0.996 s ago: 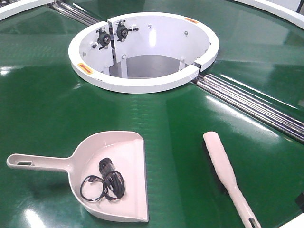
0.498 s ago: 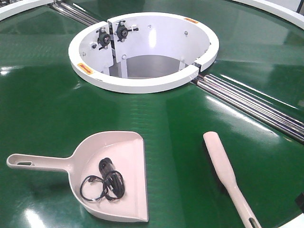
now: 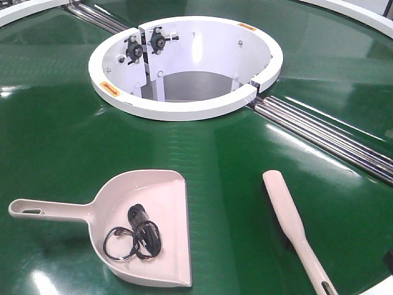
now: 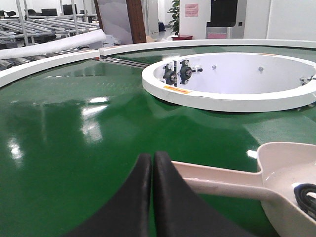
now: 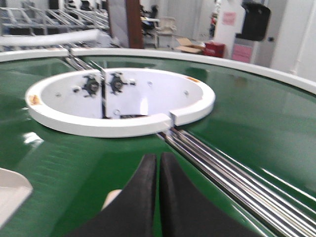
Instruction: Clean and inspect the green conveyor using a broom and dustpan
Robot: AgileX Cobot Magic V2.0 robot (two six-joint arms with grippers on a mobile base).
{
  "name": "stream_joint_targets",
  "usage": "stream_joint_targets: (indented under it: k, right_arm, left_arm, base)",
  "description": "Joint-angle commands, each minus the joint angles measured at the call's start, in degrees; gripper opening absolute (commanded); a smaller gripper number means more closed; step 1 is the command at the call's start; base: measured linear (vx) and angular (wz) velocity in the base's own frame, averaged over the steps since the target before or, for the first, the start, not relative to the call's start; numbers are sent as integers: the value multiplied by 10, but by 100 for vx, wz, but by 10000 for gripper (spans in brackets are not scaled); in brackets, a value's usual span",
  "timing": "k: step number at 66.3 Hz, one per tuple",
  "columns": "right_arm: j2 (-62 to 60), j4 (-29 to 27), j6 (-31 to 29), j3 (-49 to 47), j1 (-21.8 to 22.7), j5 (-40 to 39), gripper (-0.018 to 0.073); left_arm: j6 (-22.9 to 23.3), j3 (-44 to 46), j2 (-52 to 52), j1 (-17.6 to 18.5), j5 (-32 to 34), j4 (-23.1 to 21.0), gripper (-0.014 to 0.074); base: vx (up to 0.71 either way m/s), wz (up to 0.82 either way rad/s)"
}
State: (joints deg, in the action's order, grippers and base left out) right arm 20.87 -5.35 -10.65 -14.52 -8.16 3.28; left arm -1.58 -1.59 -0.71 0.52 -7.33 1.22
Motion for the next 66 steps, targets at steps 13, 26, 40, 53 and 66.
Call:
stream_joint_targets:
  k: [13, 26, 40, 53, 66]
  right_arm:
    - [-42, 28, 39, 12, 98, -7, -5]
    - [-180, 28, 48, 123, 98, -41, -5]
    - [-219, 24, 49, 169, 94, -52, -5]
    - [-219, 24, 48, 169, 94, -59, -5]
    - [-219, 24, 48, 169, 95, -56, -5]
  left_arm:
    - [4, -13, -9, 1, 40, -3, -22]
    - [4, -13, -9, 1, 40, -3, -22]
    - [4, -13, -8, 1, 39, -3, -22]
    - [4, -13, -8, 1, 39, -3, -22]
    - [4, -13, -8, 1, 39, -3, -22]
  base:
    - [0, 0]
    - [0, 0]
    - [0, 0]
    - [0, 0]
    - [0, 0]
